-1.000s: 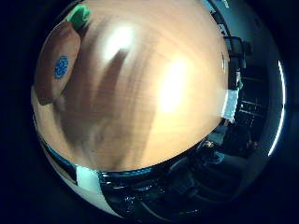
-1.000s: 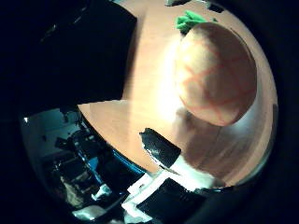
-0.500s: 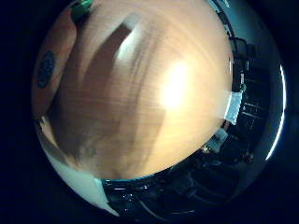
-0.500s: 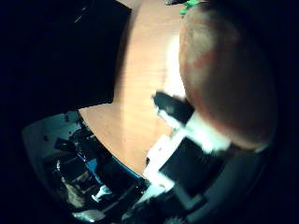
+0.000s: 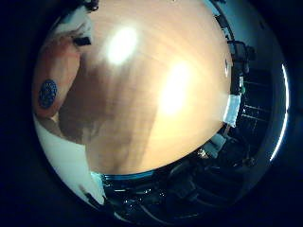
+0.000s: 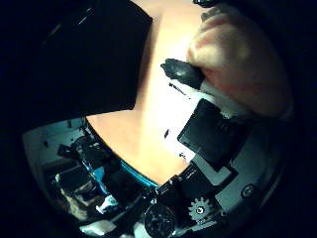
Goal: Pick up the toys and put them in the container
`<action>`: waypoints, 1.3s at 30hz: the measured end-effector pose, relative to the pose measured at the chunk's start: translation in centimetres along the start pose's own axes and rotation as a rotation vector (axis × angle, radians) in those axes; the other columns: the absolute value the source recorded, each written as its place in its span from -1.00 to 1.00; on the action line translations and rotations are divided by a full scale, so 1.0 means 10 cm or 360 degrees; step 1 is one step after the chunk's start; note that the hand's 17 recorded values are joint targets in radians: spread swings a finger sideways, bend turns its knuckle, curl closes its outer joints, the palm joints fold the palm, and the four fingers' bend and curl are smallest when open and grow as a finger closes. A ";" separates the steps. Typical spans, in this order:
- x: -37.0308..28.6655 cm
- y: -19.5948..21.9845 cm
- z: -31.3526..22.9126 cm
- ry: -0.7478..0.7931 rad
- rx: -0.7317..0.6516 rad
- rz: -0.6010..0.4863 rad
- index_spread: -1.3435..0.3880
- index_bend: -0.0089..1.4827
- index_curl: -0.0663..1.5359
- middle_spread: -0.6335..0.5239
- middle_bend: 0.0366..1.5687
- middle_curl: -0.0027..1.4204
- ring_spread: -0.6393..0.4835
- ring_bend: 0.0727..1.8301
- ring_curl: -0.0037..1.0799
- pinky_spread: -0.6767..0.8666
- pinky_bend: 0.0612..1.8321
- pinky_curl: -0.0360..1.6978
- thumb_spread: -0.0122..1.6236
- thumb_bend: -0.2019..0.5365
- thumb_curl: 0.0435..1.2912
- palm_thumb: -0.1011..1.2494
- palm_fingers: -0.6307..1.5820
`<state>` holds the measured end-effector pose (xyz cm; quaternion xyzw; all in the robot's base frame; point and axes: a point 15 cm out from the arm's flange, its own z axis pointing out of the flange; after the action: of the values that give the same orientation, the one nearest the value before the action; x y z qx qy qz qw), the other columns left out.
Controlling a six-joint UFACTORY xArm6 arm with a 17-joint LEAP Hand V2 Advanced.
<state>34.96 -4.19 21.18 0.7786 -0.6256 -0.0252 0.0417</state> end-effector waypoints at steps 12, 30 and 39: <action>0.12 0.39 -2.07 0.0118 0.0083 0.0034 0.32 0.53 0.03 -0.15 0.69 0.09 -0.21 0.54 0.25 -0.38 0.38 -0.05 0.32 -0.49 -0.16 0.71 0.58; -1.14 0.29 -3.40 0.0156 0.0480 -0.0294 0.31 0.51 0.05 -0.15 0.68 0.08 -0.20 0.53 0.26 -0.40 0.30 0.06 0.25 -0.49 0.00 0.70 0.59; -2.00 -0.03 -3.53 0.0087 0.0686 -0.0493 0.31 0.51 0.06 -0.15 0.68 0.09 -0.21 0.54 0.27 -0.40 0.28 0.10 0.22 -0.49 0.06 0.72 0.59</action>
<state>34.15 16.54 56.00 0.8564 -0.4886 0.1235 -0.1124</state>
